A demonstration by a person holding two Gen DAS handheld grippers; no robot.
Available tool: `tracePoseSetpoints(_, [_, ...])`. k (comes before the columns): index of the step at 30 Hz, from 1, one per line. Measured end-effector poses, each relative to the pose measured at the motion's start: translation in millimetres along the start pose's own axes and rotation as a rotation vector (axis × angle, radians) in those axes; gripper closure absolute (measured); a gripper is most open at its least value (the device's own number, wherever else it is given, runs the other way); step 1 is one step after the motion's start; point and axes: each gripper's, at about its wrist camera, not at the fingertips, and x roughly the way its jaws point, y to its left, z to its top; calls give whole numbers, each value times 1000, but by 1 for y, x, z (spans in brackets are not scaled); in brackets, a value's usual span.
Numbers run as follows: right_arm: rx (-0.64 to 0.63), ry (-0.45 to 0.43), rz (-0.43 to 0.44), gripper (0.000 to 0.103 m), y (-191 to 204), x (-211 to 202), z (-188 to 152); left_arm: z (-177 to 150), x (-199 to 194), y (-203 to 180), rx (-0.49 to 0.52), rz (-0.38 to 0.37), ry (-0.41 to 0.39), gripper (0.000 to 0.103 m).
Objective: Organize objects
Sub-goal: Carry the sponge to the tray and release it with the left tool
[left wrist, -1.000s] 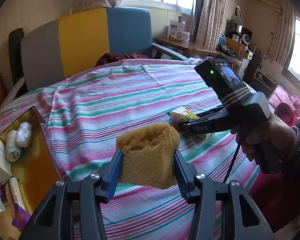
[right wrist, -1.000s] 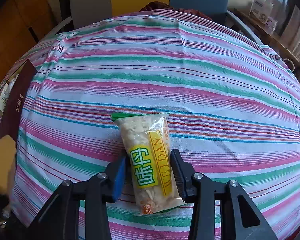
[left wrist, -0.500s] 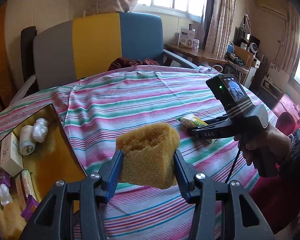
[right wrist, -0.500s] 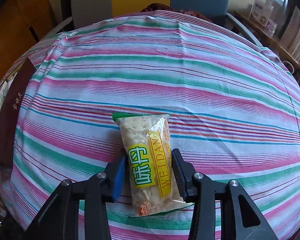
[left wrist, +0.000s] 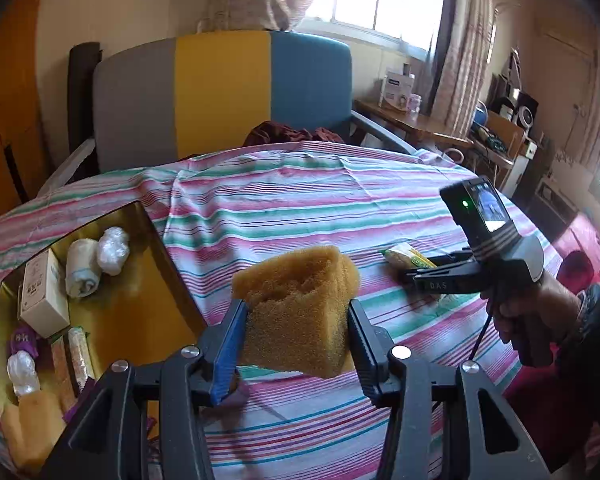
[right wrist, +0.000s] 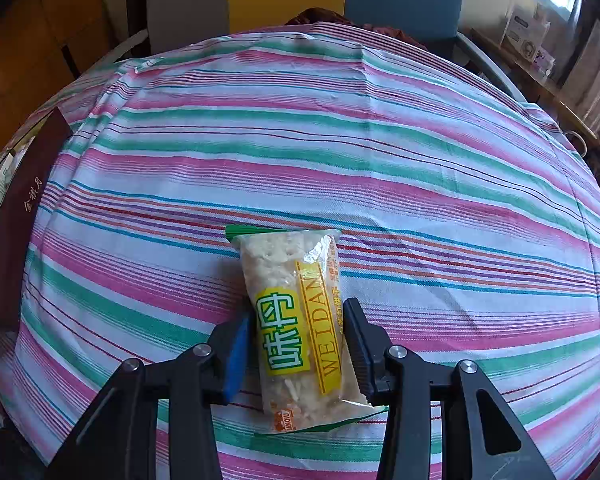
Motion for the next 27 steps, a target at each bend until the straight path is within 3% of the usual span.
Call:
tracePoseSetpoints(4, [-10, -2, -9, 58, 2, 0, 0, 3, -11, 39, -103, 25, -13, 53])
tracePoseSetpoints(9, [-23, -3, -18, 59, 3, -1, 0, 2, -37, 118, -290, 92, -48, 53])
tracePoseSetpoints(15, [-33, -1, -25, 59, 4, -1, 1, -21, -44, 193, -487, 147, -11, 53])
tracePoseSetpoints(23, [-35, 0, -29, 59, 5, -1, 2, 2, 9, 188, -410, 153, 55, 53])
tracePoseSetpoints(27, [-36, 1, -30, 59, 6, -1, 2, 8, 43, 192, -376, 206, 116, 51])
